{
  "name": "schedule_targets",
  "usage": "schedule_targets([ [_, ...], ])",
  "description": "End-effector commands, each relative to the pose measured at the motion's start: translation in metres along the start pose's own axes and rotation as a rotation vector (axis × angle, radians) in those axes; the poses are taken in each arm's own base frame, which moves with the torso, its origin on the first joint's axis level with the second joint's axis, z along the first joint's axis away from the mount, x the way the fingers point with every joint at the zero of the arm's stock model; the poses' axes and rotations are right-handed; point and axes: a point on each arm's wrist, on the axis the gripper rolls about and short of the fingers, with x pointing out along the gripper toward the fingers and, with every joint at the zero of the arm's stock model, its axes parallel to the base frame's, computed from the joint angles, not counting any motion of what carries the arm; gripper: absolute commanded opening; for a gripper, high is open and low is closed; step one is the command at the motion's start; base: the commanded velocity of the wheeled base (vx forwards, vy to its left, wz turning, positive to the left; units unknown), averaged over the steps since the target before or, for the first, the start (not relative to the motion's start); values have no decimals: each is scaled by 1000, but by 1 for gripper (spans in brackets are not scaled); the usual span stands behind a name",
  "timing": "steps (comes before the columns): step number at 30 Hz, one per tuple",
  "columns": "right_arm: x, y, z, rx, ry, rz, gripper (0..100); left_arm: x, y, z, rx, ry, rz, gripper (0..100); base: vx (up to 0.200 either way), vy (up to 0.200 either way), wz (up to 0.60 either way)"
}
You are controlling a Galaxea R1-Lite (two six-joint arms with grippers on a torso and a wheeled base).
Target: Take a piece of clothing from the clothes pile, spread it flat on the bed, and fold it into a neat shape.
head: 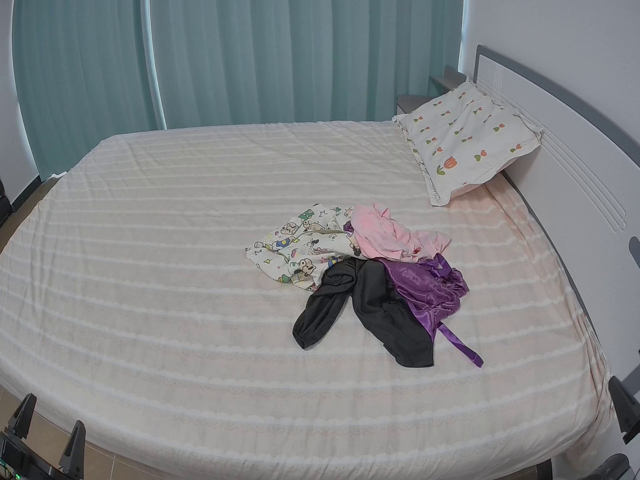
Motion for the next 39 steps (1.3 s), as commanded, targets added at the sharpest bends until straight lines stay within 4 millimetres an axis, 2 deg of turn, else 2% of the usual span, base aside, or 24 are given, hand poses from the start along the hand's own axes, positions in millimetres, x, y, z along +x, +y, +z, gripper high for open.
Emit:
schedule_targets([
  [1, 52, 1, 1, 238, 378, 178, 100, 0, 0, -5, -1, -1, 0, 100, 0, 0, 0],
  [3, 57, 2, 1, 264, 404, 210, 100, 0, 0, -5, -1, 0, 0, 100, 0, 0, 0],
  [4, 68, 3, 0, 310, 457, 252, 100, 0, 0, -5, -1, -1, 0, 100, 0, 0, 0],
  [5, 70, 3, -1, 317, 466, 256, 100, 0, 0, -5, -1, 0, 0, 100, 0, 0, 0],
  [6, 85, 3, -3, 353, 515, 264, 100, 0, 0, -5, -1, -1, 0, 100, 0, 0, 0],
  [8, 91, 4, -4, 367, 536, 264, 100, 0, 0, -5, -1, 0, 0, 100, 0, 0, 0],
  [9, 108, 4, -6, 408, 583, 253, 100, 0, 0, -5, -1, 0, 0, 100, 0, 0, 0],
  [12, 134, 3, -10, 462, 627, 228, 100, 0, 0, -5, -1, 0, 0, 100, 0, 0, 0],
  [13, 151, 3, -16, 487, 645, 216, 100, 0, 0, -5, 1, 0, 0, 100, 0, 0, 0],
  [18, 193, 2, -40, 556, 711, 183, 100, 0, 0, -5, -1, 0, 0, 100, 0, 0, 0],
  [19, 193, 2, -40, 556, 711, 183, 100, 0, 0, -5, -1, 0, 0, 100, 0, 0, 0],
  [22, 219, 8, -60, 621, 740, 171, 100, 0, 0, -5, -1, 0, 0, 100, 0, 0, 0],
  [24, 231, 14, -74, 648, 769, 171, 100, 0, 0, -5, -1, 0, 0, 100, 0, 0, 0],
  [25, 231, 14, -74, 648, 769, 171, 100, 0, 0, -5, -1, 0, 0, 100, 0, 0, 0],
  [26, 242, 21, -89, 657, 786, 161, 100, 0, 0, -5, -1, -1, 0, 100, 0, 0, 0],
  [31, 279, 32, -133, 595, 757, 23, 100, 0, 0, -5, -1, 0, 0, 100, 0, 0, 0],
  [36, 294, 43, -162, 543, 752, -6, 100, 0, 0, -5, -1, 0, 0, 100, 0, 0, 0],
  [39, 300, 47, -166, 538, 754, 9, 100, 0, 0, -5, -1, 0, 0, 100, 0, 0, 0],
])
